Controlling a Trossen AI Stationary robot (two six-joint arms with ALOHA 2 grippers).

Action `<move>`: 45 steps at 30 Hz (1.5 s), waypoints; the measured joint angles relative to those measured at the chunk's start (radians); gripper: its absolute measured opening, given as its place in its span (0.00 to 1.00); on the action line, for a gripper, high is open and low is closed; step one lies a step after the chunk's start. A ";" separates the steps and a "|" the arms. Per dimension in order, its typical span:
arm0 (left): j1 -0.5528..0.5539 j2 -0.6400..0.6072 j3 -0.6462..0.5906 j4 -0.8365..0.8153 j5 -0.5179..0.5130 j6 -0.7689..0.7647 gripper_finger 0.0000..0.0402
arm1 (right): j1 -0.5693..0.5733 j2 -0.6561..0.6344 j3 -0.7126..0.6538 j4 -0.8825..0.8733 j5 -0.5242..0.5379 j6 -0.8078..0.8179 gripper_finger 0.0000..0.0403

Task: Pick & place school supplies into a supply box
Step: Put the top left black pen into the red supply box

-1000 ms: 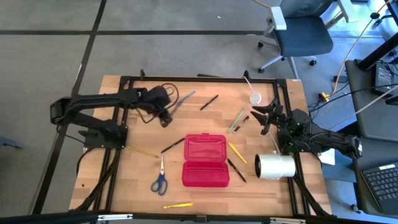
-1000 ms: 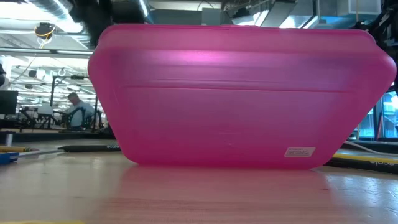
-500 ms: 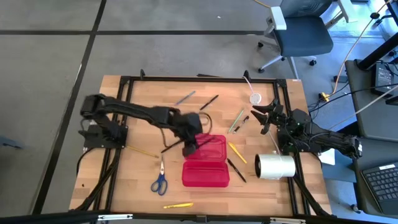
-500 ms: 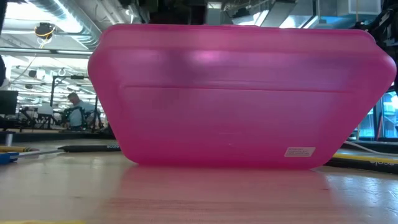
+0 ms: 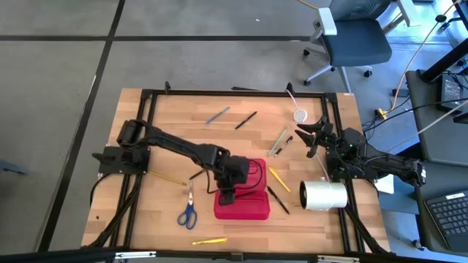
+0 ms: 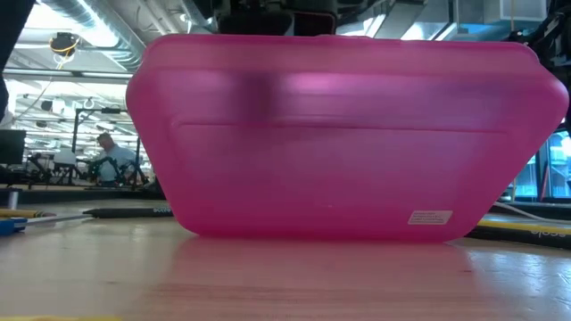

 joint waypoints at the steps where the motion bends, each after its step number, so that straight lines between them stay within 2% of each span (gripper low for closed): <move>1: -0.003 0.002 0.000 0.002 0.006 0.000 0.03 | 0.000 0.000 0.000 0.000 0.000 0.000 0.34; 14: -0.009 0.030 0.000 0.018 0.007 0.000 0.03 | 0.000 0.000 0.000 0.000 0.000 0.003 0.34; 18: -0.014 0.076 0.000 0.044 0.068 0.000 0.03 | 0.000 0.000 0.000 0.000 0.001 0.003 0.34; 21: -0.018 0.108 0.000 0.061 0.075 -0.003 0.03 | 0.000 0.000 0.000 0.000 0.001 0.003 0.34; 36: -0.025 0.220 0.004 0.089 0.074 -0.031 0.03 | 0.000 0.000 0.000 0.000 0.001 0.003 0.34; 45: -0.020 0.222 0.003 0.088 0.064 -0.028 0.06 | 0.000 0.002 0.000 0.000 0.001 0.003 0.34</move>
